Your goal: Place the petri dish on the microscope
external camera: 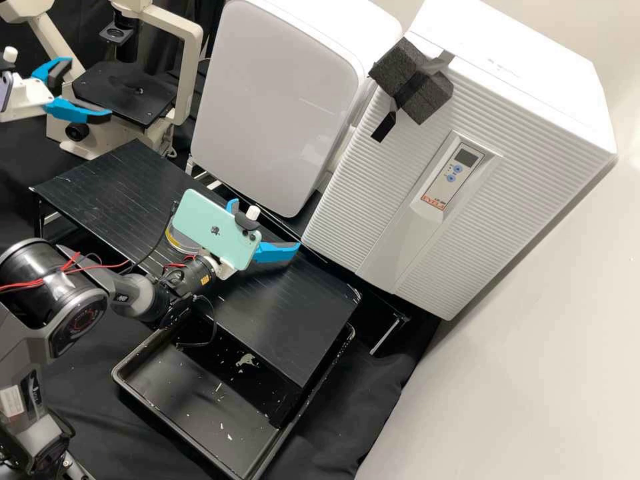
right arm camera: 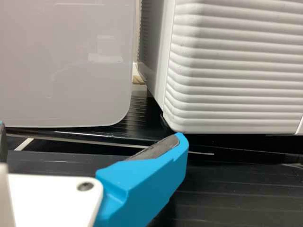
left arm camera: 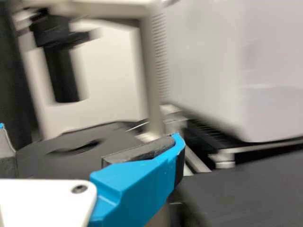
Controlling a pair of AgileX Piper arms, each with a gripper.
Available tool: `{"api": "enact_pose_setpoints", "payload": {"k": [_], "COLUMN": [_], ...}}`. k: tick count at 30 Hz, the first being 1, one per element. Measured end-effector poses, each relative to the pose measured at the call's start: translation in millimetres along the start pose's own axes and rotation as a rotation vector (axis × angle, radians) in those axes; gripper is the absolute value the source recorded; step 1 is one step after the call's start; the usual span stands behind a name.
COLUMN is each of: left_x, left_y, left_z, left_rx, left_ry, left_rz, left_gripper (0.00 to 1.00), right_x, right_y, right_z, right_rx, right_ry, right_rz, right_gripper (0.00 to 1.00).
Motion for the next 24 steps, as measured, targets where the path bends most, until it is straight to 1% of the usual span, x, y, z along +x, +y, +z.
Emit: {"api": "enact_pose_setpoints", "payload": {"k": [2, 4, 5, 9, 13, 16, 19, 21, 24], "left_x": [0, 0, 0, 6, 13, 21, 26, 33, 41], "left_y": [-1.1, -3.8, -5.6, -6.3, -9.4, -15.6, -20.8, -24.6, -33.4], "left_z": [15, 30, 41, 68, 92, 110, 122, 131, 140], "left_rx": [-0.002, -0.001, 0.005, 0.025, 0.028, 0.019, 0.005, -0.013, -0.028], "left_ry": [-0.087, -0.159, -0.21, -0.33, -0.436, -0.509, -0.545, -0.563, -0.587], "left_rz": [-0.002, -0.017, -0.028, -0.04, -0.078, -0.135, -0.182, -0.211, -0.259], "left_gripper": [1.0, 1.0, 1.0, 1.0, 1.0, 1.0, 1.0, 1.0, 1.0], "right_x": [0, 0, 0, 0, 0, 0, 0, 0, 0], "right_y": [0, 0, 0, 0, 0, 0, 0, 0, 0], "right_z": [0, 0, 0, 0, 0, 0, 0, 0, 0], "right_rx": [0.0, 0.0, 0.0, 0.0, 0.0, 0.0, 0.0, 0.0, 0.0], "right_ry": [0.0, 0.0, 0.0, 0.0, 0.0, 0.0, 0.0, 0.0, 0.0], "right_rz": [0.0, 0.0, 0.0, 0.0, 0.0, 0.0, 0.0, 0.0, 0.0], "right_gripper": [1.0, 1.0, 1.0, 1.0, 1.0, 1.0, 1.0, 1.0, 1.0]}}
